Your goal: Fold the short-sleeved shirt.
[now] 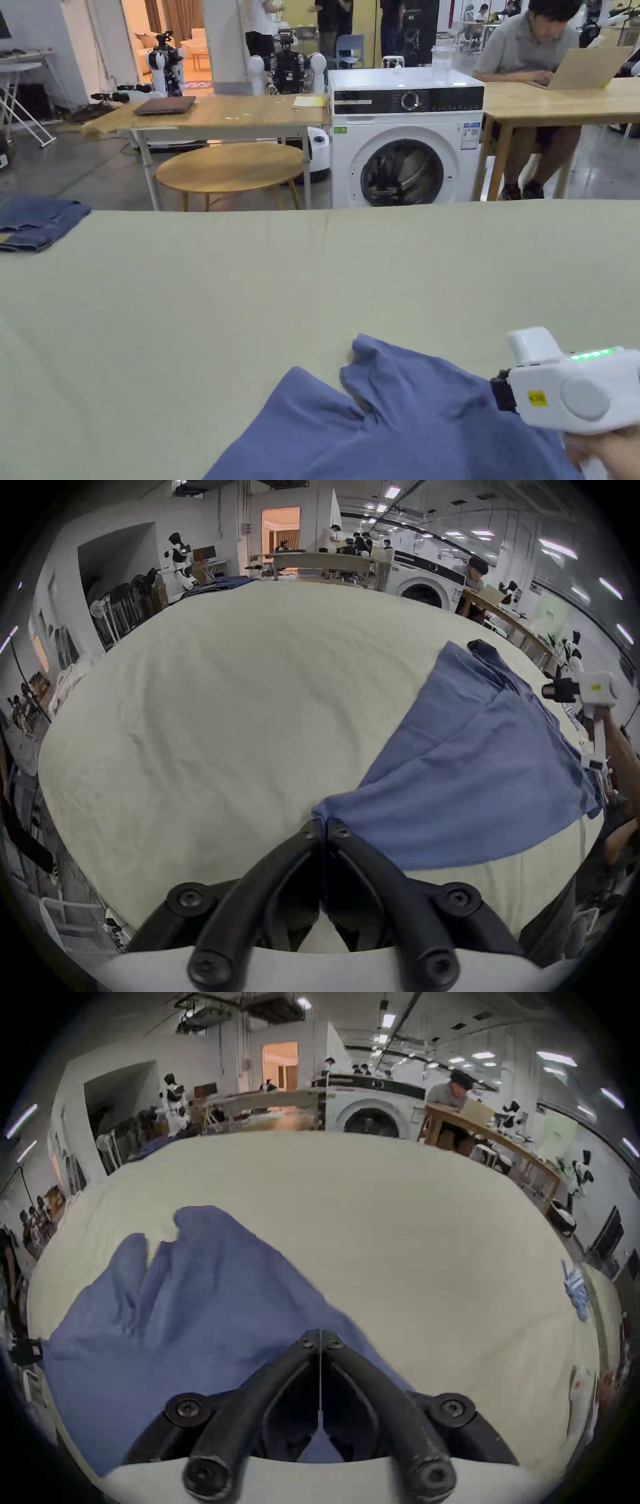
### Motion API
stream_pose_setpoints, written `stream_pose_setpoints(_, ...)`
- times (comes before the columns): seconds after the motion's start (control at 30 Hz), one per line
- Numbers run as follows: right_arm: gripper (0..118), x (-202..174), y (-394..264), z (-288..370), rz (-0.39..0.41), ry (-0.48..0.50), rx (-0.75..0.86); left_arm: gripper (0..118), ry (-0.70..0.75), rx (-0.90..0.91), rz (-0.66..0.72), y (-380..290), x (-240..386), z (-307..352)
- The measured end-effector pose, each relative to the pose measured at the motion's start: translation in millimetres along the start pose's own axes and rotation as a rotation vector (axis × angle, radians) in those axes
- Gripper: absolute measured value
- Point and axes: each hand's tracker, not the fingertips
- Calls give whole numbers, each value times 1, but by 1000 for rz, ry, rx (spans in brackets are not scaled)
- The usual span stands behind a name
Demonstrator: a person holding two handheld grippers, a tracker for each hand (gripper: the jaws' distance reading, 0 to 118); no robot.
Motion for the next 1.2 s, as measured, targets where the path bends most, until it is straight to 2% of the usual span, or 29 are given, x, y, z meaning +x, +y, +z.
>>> stream_pose_setpoints(0.03,14,0,6,-9,8,-1,-7,0,3,-4,5,0,-1,-1)
stream_pose_setpoints(0.07,49,-1,9,-14,33,11,-25,0,0,-8,10,0,-2,-2)
stream_pose_setpoints(0.1,90,-3,12,-21,58,24,-53,0,0,-10,18,-1,-3,-3)
stream_pose_setpoints(0.13,117,-7,14,-24,70,7,-53,0,1,-9,22,-1,-3,-3)
stream_pose_setpoints(0.2,117,-12,15,-27,135,7,-39,0,0,-12,17,1,-2,-5)
stream_pose_setpoints(0.33,117,-18,12,-47,204,-44,-165,0,8,-24,5,0,-2,-9)
stream_pose_setpoints(0.37,114,-18,10,-50,214,-66,-181,0,11,-23,3,0,-3,-10)
stream_pose_setpoints(0.4,106,-19,12,-52,187,-23,-173,0,12,-25,-4,-1,-3,-11)
stream_pose_setpoints(0.43,78,-14,17,-45,128,20,-187,0,15,-27,-8,-1,-3,-12)
stream_pose_setpoints(0.47,44,-15,18,-38,82,65,-185,0,15,-30,-9,-1,-3,-12)
stream_pose_setpoints(0.5,0,-16,19,-25,69,78,-141,0,18,-33,-15,0,2,-10)
stream_pose_setpoints(0.53,0,-17,19,-12,99,77,-101,0,21,-32,-21,1,4,-9)
stream_pose_setpoints(0.57,0,-20,18,-1,90,87,-82,0,24,-33,-27,2,5,-8)
stream_pose_setpoints(0.63,0,-23,19,27,160,58,-62,0,28,-12,-43,6,9,2)
stream_pose_setpoints(0.7,0,-21,21,64,190,41,3,0,32,33,-46,16,12,17)
stream_pose_setpoints(0.77,0,-15,26,109,156,43,89,0,-1,111,-23,34,18,38)
stream_pose_setpoints(0.87,0,5,39,171,145,10,224,0,-42,198,-29,67,30,68)
stream_pose_setpoints(1.03,0,29,62,282,90,-43,407,0,-55,345,-105,130,65,122)
stream_pose_setpoints(1.13,0,34,71,344,73,-111,516,0,-82,412,-94,173,85,156)
stream_pose_setpoints(1.2,0,34,74,380,49,-115,559,0,-82,450,-98,200,98,179)
